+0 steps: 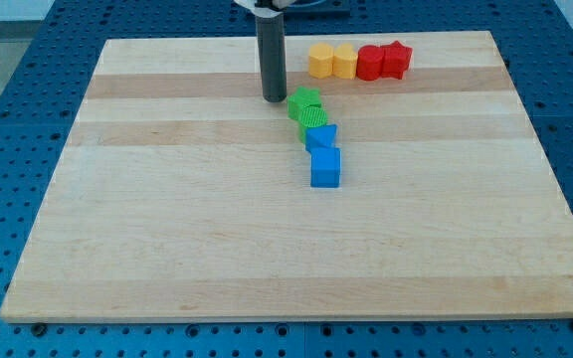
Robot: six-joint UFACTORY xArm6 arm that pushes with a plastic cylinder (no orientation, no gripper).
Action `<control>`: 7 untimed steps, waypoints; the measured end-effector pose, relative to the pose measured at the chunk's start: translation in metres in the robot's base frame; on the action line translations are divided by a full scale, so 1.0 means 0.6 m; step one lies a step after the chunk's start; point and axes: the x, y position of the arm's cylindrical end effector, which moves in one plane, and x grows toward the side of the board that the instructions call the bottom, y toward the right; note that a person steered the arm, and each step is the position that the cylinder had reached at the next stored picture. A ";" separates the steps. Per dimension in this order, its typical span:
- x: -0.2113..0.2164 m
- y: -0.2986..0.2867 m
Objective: Slide the green star to the top of the green circle
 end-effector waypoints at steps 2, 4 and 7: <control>0.000 0.034; 0.000 0.049; -0.004 0.051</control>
